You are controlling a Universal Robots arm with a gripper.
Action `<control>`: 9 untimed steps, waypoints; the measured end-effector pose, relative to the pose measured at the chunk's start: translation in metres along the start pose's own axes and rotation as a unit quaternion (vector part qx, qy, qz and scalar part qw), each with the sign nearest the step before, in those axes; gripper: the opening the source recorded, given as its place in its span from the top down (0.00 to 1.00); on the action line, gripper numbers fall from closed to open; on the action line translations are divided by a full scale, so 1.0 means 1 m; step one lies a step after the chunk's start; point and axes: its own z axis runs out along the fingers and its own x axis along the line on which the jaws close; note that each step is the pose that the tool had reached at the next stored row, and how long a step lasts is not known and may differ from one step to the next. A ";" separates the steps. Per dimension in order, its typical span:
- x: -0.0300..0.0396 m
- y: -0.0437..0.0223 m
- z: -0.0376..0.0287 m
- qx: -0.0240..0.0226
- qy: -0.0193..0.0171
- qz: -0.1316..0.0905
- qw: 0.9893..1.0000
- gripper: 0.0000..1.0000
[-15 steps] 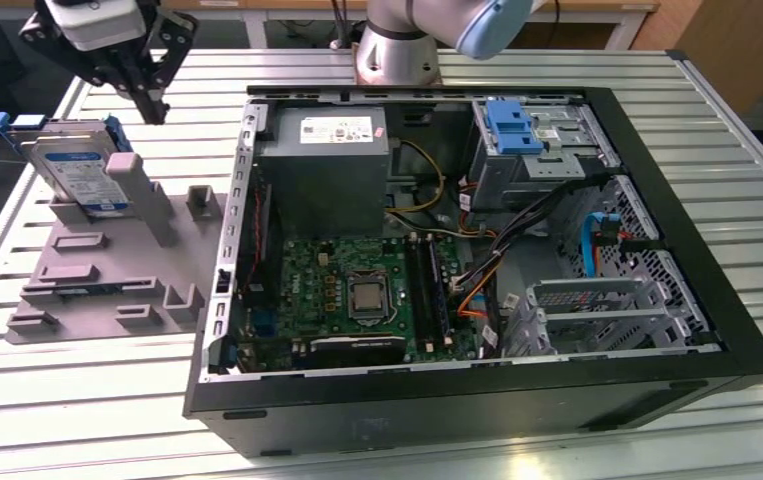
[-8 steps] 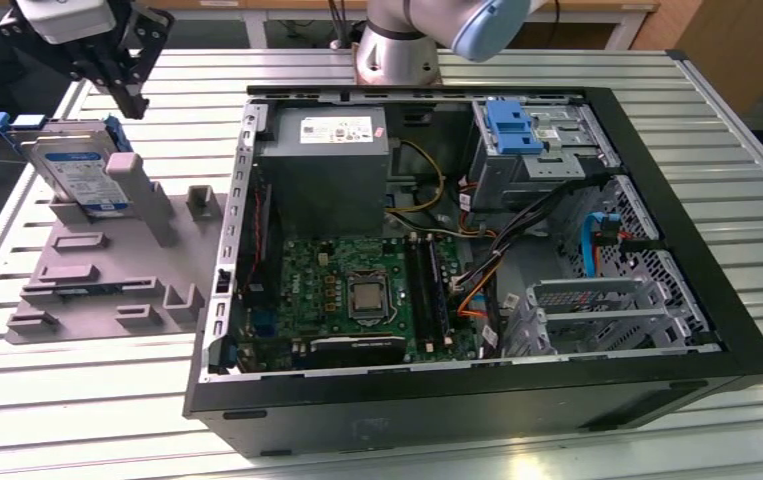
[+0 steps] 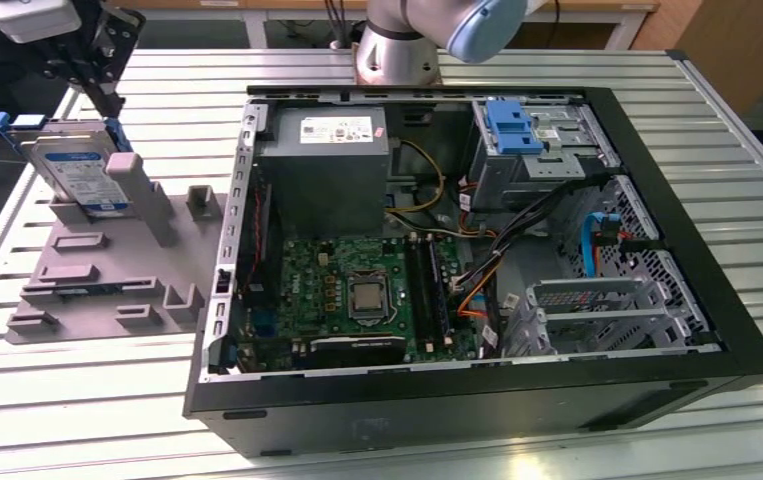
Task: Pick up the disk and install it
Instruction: 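Reach for the disk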
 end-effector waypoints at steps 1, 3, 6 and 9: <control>0.0038 0.0005 0.0007 0.000 0.000 0.000 1.000 0.89; 0.0119 0.0012 0.0016 0.000 0.000 0.000 1.000 0.89; 0.0232 0.0022 0.0023 0.000 0.000 0.000 1.000 0.89; 0.0348 0.0030 0.0028 0.000 0.000 0.000 1.000 0.89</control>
